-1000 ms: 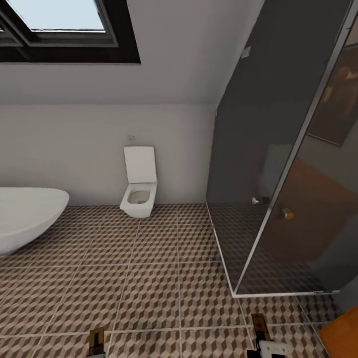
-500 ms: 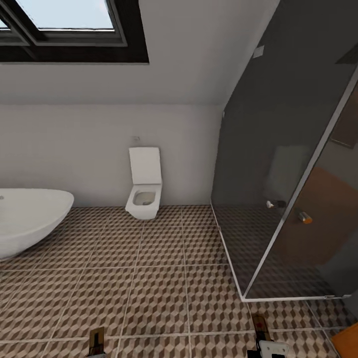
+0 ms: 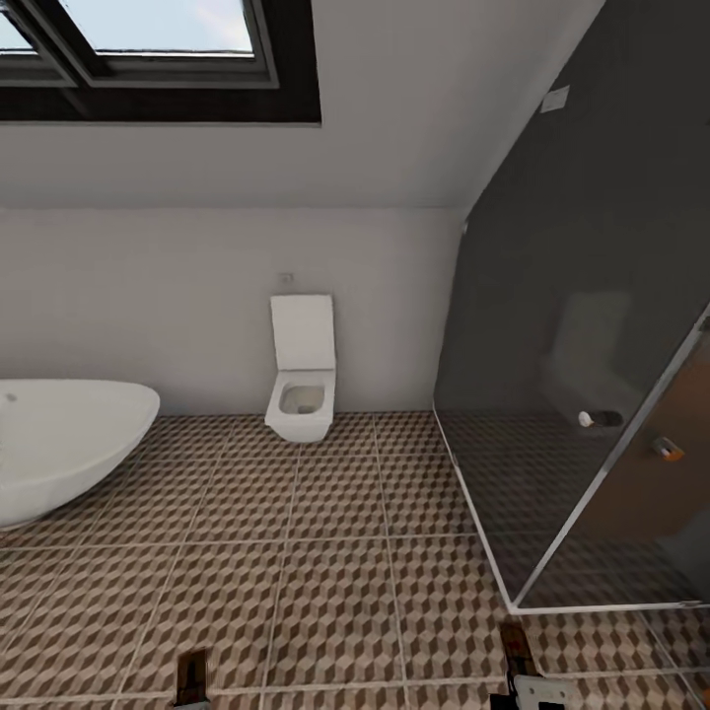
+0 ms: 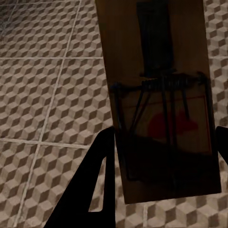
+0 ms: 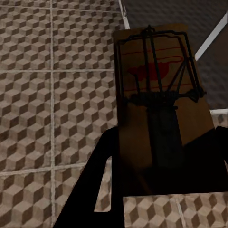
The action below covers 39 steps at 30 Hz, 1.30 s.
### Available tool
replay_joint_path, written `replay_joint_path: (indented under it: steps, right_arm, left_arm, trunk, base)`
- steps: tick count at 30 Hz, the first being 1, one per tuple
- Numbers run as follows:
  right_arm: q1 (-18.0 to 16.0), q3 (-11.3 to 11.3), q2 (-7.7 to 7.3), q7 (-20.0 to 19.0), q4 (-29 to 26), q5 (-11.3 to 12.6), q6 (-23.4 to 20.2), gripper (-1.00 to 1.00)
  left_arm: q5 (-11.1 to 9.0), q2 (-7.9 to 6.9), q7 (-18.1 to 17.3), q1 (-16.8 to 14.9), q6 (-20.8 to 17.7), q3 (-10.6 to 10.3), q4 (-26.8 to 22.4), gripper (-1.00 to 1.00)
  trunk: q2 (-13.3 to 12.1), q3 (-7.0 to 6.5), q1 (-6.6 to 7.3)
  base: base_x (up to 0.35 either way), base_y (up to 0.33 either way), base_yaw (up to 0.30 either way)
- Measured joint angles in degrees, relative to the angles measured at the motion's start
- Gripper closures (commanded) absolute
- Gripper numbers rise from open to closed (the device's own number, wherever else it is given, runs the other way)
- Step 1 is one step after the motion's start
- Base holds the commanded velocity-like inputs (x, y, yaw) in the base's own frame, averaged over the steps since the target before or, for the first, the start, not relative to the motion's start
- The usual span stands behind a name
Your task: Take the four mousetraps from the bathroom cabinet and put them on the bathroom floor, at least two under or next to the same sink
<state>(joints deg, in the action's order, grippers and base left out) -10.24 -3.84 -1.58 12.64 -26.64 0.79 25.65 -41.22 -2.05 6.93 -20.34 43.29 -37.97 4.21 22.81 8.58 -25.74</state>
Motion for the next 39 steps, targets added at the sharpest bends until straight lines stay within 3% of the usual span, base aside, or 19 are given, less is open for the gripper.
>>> replay_joint_path:
  steps: [25,39]
  right_arm:
    - [0.0,-0.13,-0.03,-0.19,0.34,-0.16,0.02,1.0]
    - [0.0,-0.13,-0.1,-0.17,0.36,-0.16,0.4,1.0]
  left_arm:
    - [0.0,-0.01,0.0,0.0,-0.01,0.0,-0.01,1.0]
    - [0.01,-0.03,0.0,0.01,-0.06,0.01,-0.02,1.0]
  trunk:
    - [0.0,0.0,0.01]
    - [0.01,0.0,0.02]
  base:
    - [0.206,0.244,0.0]
    - [0.328,0.082,0.0]
